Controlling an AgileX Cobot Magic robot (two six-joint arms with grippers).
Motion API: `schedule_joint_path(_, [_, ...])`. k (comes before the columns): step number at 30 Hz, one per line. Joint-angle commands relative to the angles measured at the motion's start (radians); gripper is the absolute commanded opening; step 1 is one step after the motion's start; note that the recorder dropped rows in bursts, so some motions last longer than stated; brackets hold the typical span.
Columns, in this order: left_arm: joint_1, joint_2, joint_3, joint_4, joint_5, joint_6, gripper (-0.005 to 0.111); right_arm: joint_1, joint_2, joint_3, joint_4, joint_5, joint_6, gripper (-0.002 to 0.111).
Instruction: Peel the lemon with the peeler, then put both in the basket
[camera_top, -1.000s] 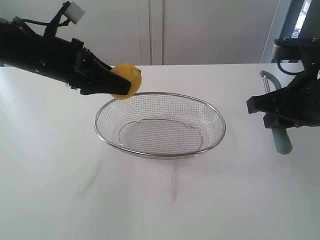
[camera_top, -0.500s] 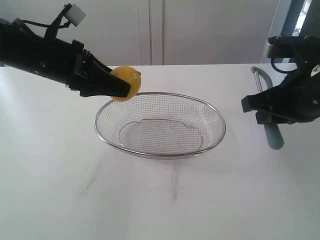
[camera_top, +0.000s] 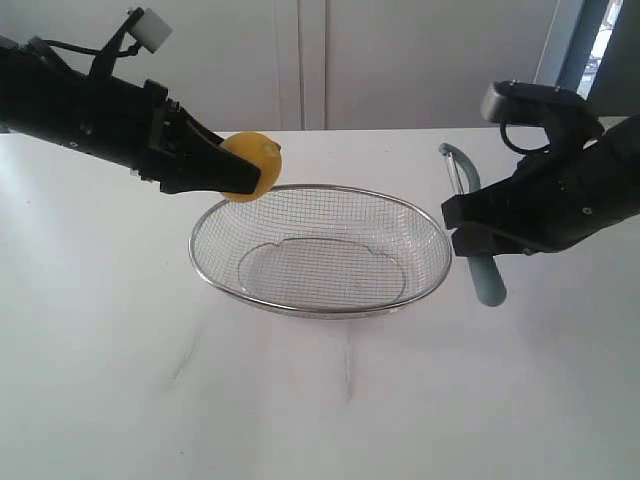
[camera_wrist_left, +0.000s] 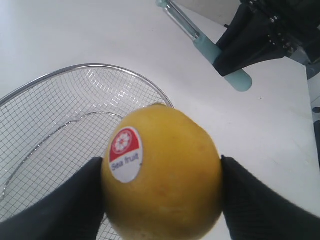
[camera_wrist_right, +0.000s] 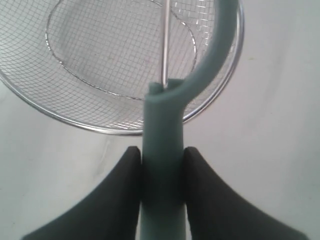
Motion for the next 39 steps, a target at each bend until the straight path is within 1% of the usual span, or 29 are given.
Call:
schedule_joint_path(1, [0.003, -0.016, -0.005, -0.026, 0.015, 0.007, 0.000, 0.001, 0.018, -0.002, 0.135, 0.019, -0.117, 0.000])
schedule_joint_path(7, [0.003, -0.016, -0.005, -0.033, 0.018, 0.025, 0.000, 0.001, 0.057, -0.002, 0.309, 0.072, -0.263, 0.000])
schedule_joint_path(12, [0.003, -0.011, -0.005, -0.066, 0.027, 0.068, 0.000, 0.001, 0.085, -0.002, 0.375, 0.087, -0.314, 0.000])
schedule_joint_path(16, [0.003, 0.010, -0.005, -0.122, 0.082, 0.120, 0.000, 0.001, 0.100, -0.002, 0.436, 0.096, -0.357, 0.000])
schedule_joint_path(20, [0.003, 0.038, -0.005, -0.161, 0.118, 0.142, 0.000, 0.001, 0.122, -0.002, 0.449, 0.101, -0.364, 0.000])
schedule_joint_path(29, [0.003, 0.047, -0.005, -0.176, 0.134, 0.157, 0.000, 0.005, 0.169, -0.002, 0.629, 0.233, -0.497, 0.000])
schedule_joint_path(39, [0.003, 0.047, -0.005, -0.193, 0.137, 0.159, 0.000, 0.108, 0.169, -0.002, 0.644, 0.254, -0.510, 0.000])
